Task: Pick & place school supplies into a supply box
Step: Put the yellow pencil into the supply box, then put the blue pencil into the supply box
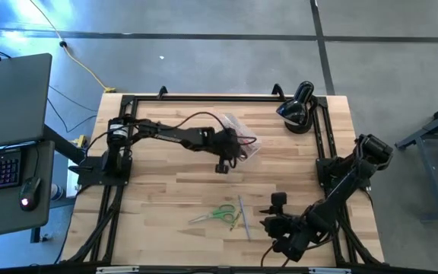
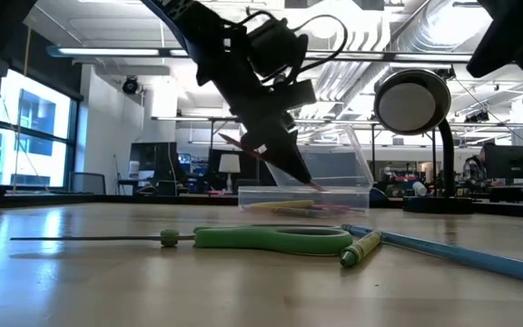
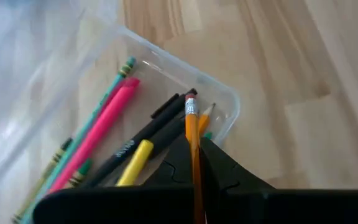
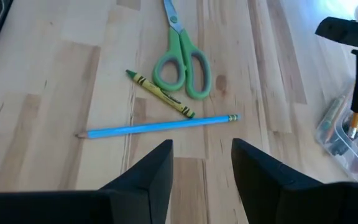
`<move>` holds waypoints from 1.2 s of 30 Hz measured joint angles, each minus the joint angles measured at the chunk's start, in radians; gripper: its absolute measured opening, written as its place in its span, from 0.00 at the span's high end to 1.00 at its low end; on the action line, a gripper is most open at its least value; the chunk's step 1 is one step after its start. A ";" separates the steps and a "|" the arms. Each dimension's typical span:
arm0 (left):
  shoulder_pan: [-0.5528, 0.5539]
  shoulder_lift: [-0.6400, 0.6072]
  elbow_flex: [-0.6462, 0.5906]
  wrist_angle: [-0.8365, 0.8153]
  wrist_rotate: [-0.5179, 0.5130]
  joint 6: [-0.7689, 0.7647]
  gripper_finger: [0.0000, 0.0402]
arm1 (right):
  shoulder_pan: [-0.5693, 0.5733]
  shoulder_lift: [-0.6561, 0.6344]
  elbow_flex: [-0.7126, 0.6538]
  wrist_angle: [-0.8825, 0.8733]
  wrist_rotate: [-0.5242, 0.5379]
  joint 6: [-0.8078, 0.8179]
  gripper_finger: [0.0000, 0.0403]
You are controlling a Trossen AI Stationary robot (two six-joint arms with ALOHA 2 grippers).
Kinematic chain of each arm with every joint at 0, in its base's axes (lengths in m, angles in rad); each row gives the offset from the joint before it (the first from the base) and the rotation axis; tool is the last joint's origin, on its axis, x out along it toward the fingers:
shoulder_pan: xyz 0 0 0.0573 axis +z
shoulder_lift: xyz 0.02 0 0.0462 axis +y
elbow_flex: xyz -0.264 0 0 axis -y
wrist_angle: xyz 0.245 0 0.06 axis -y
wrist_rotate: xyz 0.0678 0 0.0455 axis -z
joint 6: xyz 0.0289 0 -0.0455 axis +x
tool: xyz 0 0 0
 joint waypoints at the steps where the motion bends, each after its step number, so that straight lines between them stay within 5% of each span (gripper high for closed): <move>1: 0.008 0.000 0.000 0.002 0.007 0.048 0.92 | -0.004 0.000 0.000 0.000 0.000 -0.001 0.65; 8: 0.025 0.007 0.000 0.109 -0.113 0.237 0.89 | -0.027 0.000 0.000 -0.023 0.006 0.000 0.65; 17: 0.023 0.008 0.002 0.155 -0.189 0.413 0.71 | -0.034 0.000 0.000 -0.037 0.007 -0.024 0.65; 25: 0.022 0.008 0.001 0.161 -0.400 0.774 0.67 | -0.032 0.000 0.000 -0.036 0.007 -0.024 0.65; 36: -0.091 0.001 0.001 0.195 -0.526 0.551 0.77 | -0.032 0.000 0.000 -0.044 0.023 -0.026 0.65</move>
